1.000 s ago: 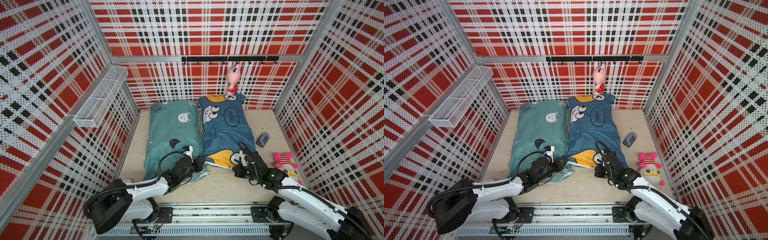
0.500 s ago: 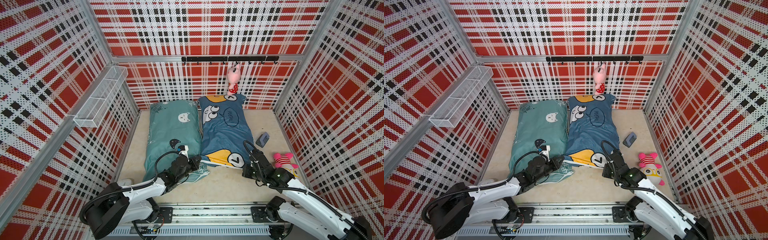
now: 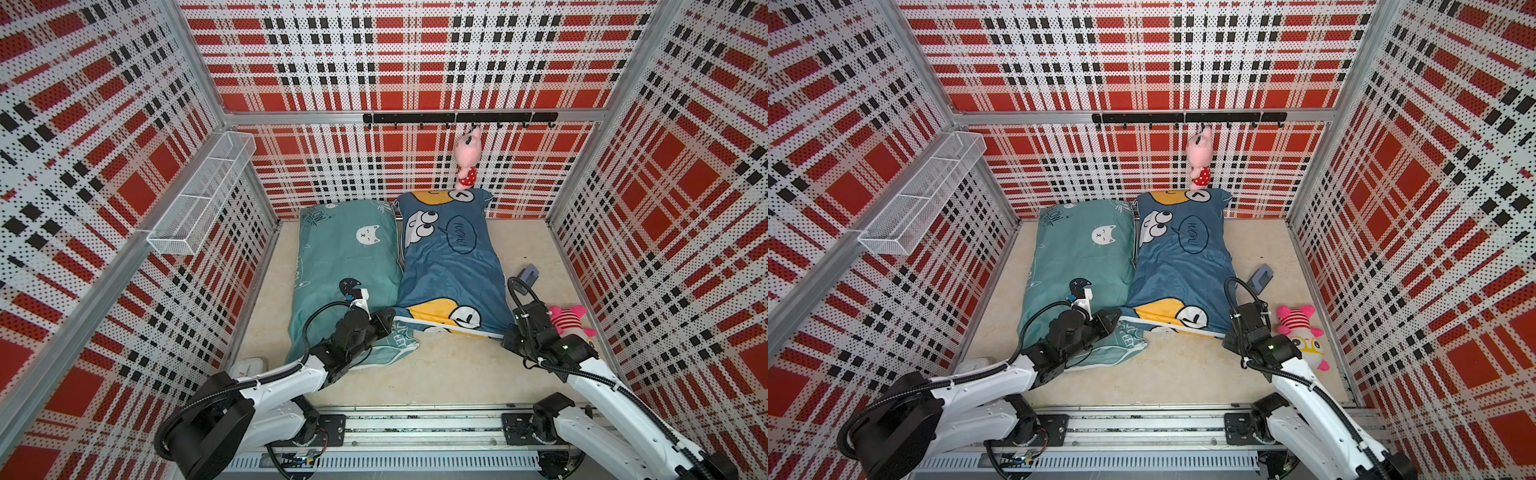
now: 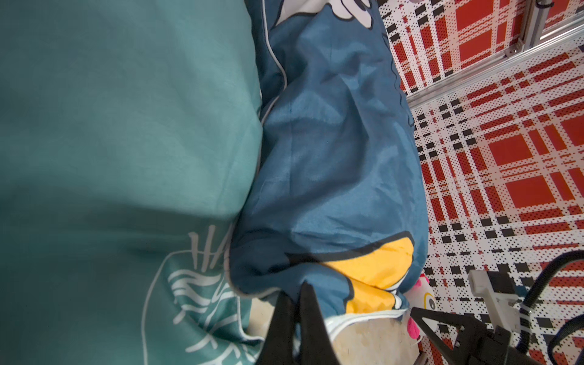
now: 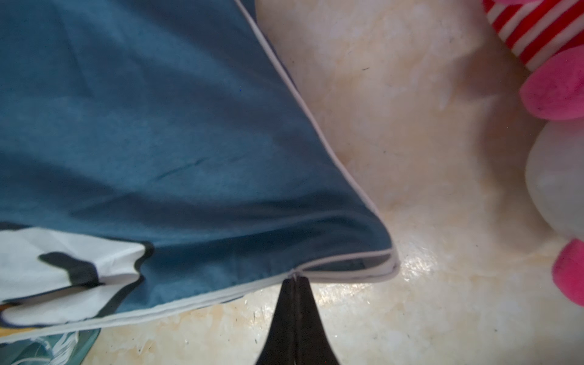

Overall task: Zip up pillowcases
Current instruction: Zip the zipper on the pillowcase, then place the pillowcase at the center of the board.

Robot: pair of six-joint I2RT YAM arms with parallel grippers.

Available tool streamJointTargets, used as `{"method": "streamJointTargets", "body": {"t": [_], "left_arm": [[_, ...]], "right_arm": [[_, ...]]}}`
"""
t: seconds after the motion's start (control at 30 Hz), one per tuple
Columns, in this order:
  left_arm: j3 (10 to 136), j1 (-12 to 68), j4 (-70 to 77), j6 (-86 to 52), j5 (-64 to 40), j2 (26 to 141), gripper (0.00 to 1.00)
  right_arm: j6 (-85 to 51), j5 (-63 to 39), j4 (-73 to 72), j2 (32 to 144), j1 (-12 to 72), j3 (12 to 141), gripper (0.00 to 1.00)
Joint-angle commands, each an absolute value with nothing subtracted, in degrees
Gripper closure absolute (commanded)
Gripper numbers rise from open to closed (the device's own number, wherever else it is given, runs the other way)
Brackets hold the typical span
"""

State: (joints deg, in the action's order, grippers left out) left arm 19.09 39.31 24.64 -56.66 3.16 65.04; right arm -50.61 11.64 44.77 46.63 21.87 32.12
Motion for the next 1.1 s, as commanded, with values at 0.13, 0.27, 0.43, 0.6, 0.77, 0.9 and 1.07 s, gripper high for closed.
{"method": "streamJointTargets", "body": {"t": [0.13, 0.27, 0.43, 0.6, 0.77, 0.9, 1.07], "left_arm": [[17.32, 34.80, 25.31, -55.46, 3.57, 62.54, 1.00], [17.06, 33.50, 25.35, -54.86, 2.22, 62.27, 1.00], [17.03, 33.06, 25.48, -54.21, 0.33, 62.85, 1.00], [18.47, 39.38, 26.13, -54.55, 2.33, 66.04, 1.00], [20.12, 47.16, 29.84, -56.49, 5.67, 70.69, 1.00], [21.56, 52.13, 32.83, -57.94, 7.16, 74.55, 1.00], [23.78, 55.90, 35.97, -59.23, 6.80, 79.80, 0.87]], "right_arm": [[-54.32, 18.08, 47.33, 47.09, 19.95, 30.97, 1.00], [-54.89, 19.36, 47.50, 47.59, 19.26, 30.85, 1.00], [-54.72, 18.43, 46.99, 47.18, 19.17, 30.86, 1.00], [-52.21, 15.68, 47.45, 44.39, 19.16, 32.92, 0.57], [-50.56, 18.50, 52.67, 46.71, 23.50, 40.77, 0.24], [-49.17, 17.54, 51.70, 50.25, 29.60, 47.17, 0.17], [-46.69, 13.09, 42.13, 60.48, 38.67, 54.23, 0.18]]}}
